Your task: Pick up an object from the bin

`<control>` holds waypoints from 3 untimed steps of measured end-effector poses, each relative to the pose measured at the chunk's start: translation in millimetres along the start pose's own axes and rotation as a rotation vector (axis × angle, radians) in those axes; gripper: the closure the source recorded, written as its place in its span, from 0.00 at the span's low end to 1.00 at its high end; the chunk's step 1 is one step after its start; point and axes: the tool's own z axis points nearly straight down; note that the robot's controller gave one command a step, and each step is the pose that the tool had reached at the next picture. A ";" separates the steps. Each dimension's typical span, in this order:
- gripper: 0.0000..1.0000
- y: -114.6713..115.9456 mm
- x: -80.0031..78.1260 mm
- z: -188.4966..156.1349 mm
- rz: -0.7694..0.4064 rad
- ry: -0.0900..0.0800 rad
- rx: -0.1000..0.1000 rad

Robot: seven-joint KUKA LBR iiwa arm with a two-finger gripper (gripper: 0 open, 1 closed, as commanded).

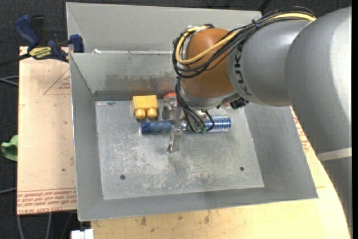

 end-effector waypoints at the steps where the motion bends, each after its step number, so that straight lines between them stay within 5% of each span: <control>1: 0.00 -4.7 -13.4 26.1 -0.030 -0.004 -0.001; 2: 1.00 -4.4 -13.7 24.0 -0.030 -0.005 -0.002; 3: 1.00 -7.6 -17.9 -93.6 -0.073 -0.013 -0.002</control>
Offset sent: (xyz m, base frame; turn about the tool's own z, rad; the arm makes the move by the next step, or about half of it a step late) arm 0.0126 -0.0056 -0.0246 -0.0321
